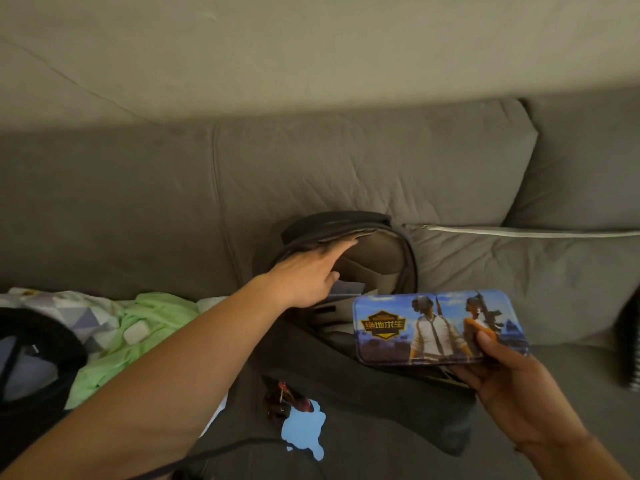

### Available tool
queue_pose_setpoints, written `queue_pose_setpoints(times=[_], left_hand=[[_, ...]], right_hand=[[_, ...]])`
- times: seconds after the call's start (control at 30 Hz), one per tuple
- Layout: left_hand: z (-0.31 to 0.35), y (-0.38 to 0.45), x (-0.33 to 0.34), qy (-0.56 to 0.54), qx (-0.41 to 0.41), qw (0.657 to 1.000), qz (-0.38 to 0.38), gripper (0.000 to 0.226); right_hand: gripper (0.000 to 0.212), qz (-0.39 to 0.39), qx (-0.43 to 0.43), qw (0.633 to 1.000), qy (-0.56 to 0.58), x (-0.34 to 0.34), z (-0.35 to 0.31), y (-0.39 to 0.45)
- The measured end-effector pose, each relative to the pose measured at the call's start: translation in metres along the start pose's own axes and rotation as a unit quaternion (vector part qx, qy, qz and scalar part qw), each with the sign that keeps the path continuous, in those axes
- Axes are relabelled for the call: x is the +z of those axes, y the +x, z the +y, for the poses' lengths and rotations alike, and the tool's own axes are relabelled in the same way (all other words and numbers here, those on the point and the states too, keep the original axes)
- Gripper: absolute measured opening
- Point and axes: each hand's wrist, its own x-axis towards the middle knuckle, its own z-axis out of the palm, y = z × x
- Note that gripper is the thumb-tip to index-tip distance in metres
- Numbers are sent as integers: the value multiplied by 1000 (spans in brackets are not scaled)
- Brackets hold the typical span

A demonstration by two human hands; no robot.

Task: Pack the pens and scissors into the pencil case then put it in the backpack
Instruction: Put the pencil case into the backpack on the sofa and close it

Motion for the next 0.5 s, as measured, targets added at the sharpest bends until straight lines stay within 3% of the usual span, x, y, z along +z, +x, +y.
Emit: queue_pose_setpoints(times=[0.37, 0.5], left_hand=[[-17, 28, 1, -18, -67, 985, -158, 52], [-22, 37, 9, -55, -95, 969, -219, 44]], right_hand=[[40, -1, 23, 1000, 12, 0, 0, 2], [69, -14, 35, 999, 4, 3, -1, 3]])
